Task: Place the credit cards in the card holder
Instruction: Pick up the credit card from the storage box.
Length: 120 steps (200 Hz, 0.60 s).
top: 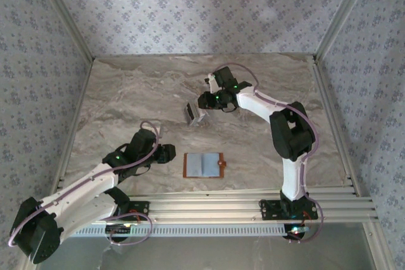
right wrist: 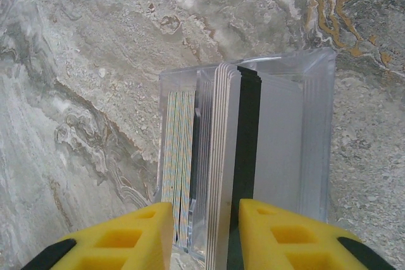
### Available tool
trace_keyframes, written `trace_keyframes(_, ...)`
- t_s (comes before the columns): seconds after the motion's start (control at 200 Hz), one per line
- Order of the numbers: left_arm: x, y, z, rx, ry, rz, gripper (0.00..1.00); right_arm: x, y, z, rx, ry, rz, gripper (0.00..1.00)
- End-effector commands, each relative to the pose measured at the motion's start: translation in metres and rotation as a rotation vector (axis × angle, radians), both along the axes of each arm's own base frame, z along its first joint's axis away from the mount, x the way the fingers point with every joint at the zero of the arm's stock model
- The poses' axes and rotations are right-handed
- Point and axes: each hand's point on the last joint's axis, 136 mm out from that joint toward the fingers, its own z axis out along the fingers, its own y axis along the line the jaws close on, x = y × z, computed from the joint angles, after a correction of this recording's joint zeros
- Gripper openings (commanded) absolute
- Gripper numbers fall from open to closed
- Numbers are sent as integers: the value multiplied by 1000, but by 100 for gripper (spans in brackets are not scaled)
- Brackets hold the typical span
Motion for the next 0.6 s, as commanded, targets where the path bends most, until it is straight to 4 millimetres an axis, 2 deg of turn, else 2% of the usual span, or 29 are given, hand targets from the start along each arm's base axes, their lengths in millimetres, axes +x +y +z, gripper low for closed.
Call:
trace_keyframes(0.0, 1, -2, 2, -11, -14, -15, 52, 2, 1, 16, 39, -12, 7, 32)
trace_keyframes(0.595, 1, -2, 2, -9, -14, -16, 52, 4, -7, 21, 4, -34, -15, 9)
